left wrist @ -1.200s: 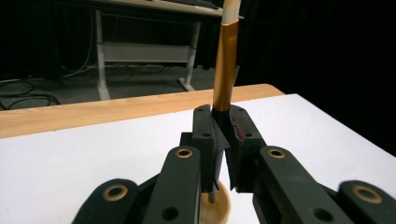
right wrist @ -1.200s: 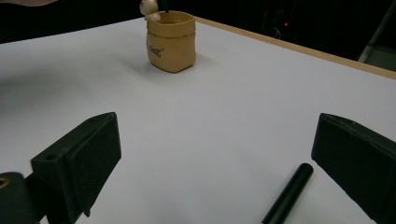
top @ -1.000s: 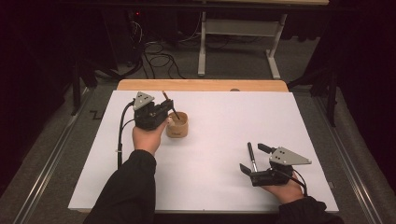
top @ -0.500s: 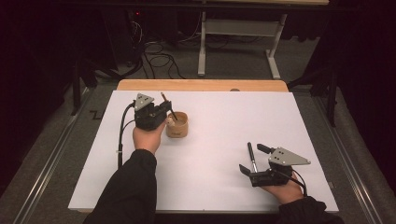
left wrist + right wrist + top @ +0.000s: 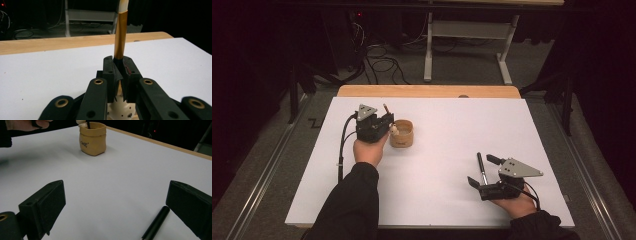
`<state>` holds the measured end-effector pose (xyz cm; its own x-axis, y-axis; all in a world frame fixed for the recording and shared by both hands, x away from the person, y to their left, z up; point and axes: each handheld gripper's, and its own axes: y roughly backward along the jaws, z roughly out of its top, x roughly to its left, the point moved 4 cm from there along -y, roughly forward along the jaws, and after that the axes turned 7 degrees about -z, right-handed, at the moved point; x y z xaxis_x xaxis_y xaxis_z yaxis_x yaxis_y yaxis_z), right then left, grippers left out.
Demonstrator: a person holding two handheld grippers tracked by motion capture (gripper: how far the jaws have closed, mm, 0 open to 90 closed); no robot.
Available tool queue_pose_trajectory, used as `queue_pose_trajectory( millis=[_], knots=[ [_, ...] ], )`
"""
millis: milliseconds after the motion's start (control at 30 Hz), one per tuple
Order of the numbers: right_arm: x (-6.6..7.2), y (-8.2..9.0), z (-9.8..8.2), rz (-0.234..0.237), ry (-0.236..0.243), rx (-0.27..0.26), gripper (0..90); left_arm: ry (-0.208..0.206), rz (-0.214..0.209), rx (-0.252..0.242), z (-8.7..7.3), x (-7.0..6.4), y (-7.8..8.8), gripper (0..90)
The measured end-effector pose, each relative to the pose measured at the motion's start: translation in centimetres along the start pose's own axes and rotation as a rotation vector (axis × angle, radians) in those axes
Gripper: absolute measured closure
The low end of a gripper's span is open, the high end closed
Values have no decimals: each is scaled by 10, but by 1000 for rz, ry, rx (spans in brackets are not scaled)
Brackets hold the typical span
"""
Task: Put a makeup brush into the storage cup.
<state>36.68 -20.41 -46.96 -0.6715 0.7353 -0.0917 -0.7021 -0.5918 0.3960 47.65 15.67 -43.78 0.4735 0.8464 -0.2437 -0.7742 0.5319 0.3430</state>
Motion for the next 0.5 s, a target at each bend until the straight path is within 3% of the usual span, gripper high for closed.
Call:
queue_pose_trajectory(
  millis=[267,333,400,500],
  knots=[
    [1,0,0,0,3,2,35,0,-4,26,-3,1,-3,820],
    [1,0,0,4,5,3,35,16,-28,25,-3,1,-3,664],
    [1,0,0,5,6,3,35,9,-18,16,-2,1,-1,434],
    [1,0,0,5,6,2,36,31,1,3,-1,3,2,220]
  ],
)
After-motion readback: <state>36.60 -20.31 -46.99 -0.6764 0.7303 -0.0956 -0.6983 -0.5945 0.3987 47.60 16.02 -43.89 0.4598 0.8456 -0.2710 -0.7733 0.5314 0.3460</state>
